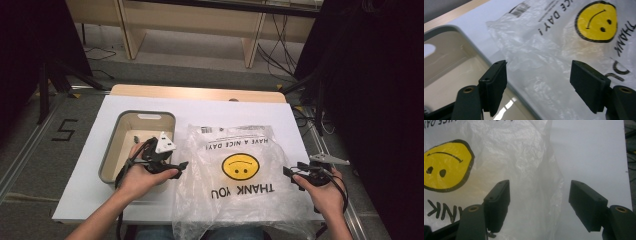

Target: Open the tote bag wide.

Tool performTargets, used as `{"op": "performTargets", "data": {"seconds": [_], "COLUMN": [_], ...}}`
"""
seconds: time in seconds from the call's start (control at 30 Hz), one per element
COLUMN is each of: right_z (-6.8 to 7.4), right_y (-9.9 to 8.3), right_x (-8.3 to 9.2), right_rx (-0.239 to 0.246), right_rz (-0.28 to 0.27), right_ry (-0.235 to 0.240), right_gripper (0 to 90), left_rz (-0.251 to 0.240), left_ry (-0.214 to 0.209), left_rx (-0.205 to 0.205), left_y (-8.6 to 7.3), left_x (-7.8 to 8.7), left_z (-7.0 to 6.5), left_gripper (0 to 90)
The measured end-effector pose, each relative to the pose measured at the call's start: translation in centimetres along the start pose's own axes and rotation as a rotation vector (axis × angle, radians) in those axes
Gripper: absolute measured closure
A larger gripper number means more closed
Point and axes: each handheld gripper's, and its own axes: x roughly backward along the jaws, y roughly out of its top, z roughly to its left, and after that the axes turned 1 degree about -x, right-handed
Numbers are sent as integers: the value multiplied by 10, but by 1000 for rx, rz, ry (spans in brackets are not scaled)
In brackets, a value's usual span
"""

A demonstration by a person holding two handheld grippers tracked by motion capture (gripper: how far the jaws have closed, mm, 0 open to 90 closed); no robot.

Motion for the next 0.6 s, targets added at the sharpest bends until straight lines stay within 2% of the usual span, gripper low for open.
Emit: {"op": "performTargets", "data": {"seconds": [0.03, 0.17, 0.3, 0.33, 0.37, 0.43, 0.47, 0.53, 0.57, 0.6], "right_z": [0, 0, 0, 0, 0, 0, -1, -1, -1, -1], "right_y": [0, -1, -1, -1, -2, -2, -3, -3, -4, -4], "right_x": [-1, -4, -5, -5, -6, -6, -7, -8, -8, -9], "right_rx": [-3, -9, -13, -13, -14, -23, -26, -26, -26, -26], "right_rz": [5, 36, 50, 54, 58, 69, 75, 88, 91, 97], "right_ry": [1, 6, 1, 0, 0, 0, 2, -1, -2, -1], "right_gripper": [352, 362, 365, 365, 366, 367, 367, 367, 368, 367], "left_rz": [0, 42, 79, 116, 116, 195, 195, 262, 262, 313], "left_ry": [0, -36, -55, -67, -67, -82, -82, -69, -69, -59], "left_rx": [0, -62, -87, -95, -95, -90, -90, -100, -100, -97], "left_y": [0, 7, 12, 13, 13, 10, 10, 5, 5, 2], "left_x": [0, -7, -20, -28, -28, -44, -44, -58, -58, -66], "left_z": [0, -20, -36, -44, -44, -53, -53, -60, -60, -63], "left_gripper": [297, 282, 276, 268, 265, 254, 246, 240, 239, 239]}}
